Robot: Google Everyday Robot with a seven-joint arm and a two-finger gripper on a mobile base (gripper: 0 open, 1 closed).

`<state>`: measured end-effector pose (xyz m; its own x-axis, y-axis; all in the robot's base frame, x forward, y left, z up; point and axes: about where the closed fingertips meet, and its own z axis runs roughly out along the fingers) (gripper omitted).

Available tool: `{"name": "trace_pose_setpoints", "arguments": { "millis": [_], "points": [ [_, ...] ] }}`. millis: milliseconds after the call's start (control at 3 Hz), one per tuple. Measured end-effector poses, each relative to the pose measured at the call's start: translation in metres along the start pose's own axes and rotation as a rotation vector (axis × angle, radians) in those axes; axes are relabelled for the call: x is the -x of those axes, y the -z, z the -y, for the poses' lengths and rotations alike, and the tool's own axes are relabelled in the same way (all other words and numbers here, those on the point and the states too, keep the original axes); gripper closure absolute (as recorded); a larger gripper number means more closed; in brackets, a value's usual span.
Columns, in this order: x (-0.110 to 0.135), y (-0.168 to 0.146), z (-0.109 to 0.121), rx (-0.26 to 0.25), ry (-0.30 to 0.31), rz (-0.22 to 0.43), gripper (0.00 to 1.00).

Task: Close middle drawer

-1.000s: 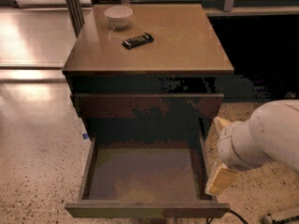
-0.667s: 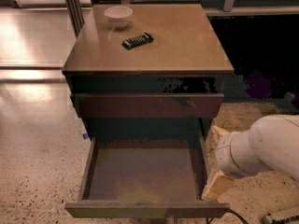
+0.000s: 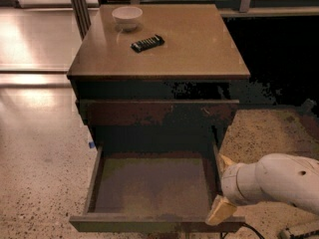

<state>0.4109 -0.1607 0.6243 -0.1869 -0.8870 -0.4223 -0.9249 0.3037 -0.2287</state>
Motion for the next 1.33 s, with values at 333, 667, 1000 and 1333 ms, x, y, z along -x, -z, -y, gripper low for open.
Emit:
{"name": "trace_pose_setpoints", "arguments": {
  "millis": [333,667,1000,1333],
  "points": [
    [-0.015,-0.031,-0.008,0.014,-0.021,0.014,0.0],
    [-0.032,-0.061,-0.019,0.033,-0.047,0.018,0.0],
    [-0.032,-0.061,-0.019,0.033,-0.047,0.018,0.0],
    [-0.032,-0.061,-0.019,0.033,-0.047,0.018,0.26]
  ]
}}
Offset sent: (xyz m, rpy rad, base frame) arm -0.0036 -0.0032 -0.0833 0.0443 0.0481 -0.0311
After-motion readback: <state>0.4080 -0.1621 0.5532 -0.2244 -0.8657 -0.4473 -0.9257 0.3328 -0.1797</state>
